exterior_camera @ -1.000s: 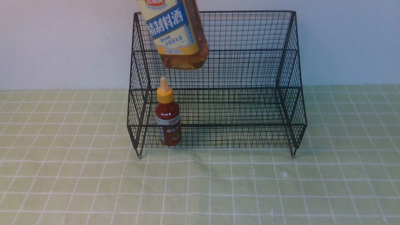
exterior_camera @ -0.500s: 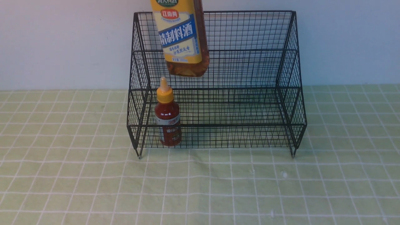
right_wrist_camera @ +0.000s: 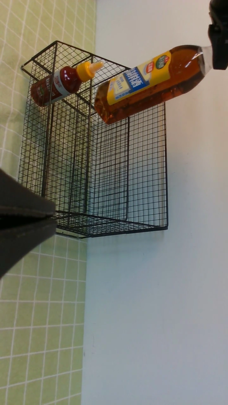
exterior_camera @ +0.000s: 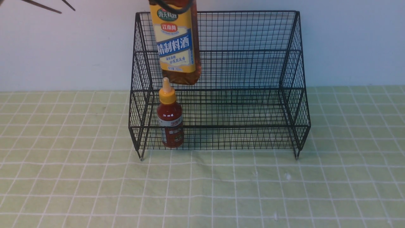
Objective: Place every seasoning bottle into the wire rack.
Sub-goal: Use the left arm to put the condiment bottle back on the shelf
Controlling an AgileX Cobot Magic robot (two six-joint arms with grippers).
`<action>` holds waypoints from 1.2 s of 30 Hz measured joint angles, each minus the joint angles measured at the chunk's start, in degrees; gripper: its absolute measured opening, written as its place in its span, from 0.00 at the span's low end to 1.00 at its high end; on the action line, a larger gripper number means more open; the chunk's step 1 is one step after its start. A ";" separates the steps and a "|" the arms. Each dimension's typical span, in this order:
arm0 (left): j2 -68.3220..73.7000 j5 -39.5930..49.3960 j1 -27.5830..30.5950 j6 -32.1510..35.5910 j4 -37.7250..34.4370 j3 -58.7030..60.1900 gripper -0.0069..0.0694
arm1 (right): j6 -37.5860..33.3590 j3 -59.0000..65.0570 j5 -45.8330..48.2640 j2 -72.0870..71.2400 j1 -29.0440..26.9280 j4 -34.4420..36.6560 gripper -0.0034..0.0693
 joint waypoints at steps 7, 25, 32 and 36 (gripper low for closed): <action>0.64 0.95 0.00 -0.26 -0.06 0.00 0.51 | 0.00 0.00 0.00 0.00 0.00 0.00 0.03; 6.00 14.46 0.00 -0.27 -0.01 0.06 0.51 | 0.00 0.00 0.00 0.00 0.00 0.00 0.03; 6.61 15.00 0.00 -0.32 0.05 0.06 0.51 | 0.00 0.00 0.00 0.00 0.00 0.00 0.03; 6.61 15.69 0.00 -0.51 0.05 0.06 0.51 | 0.00 0.00 0.00 0.00 0.00 0.00 0.03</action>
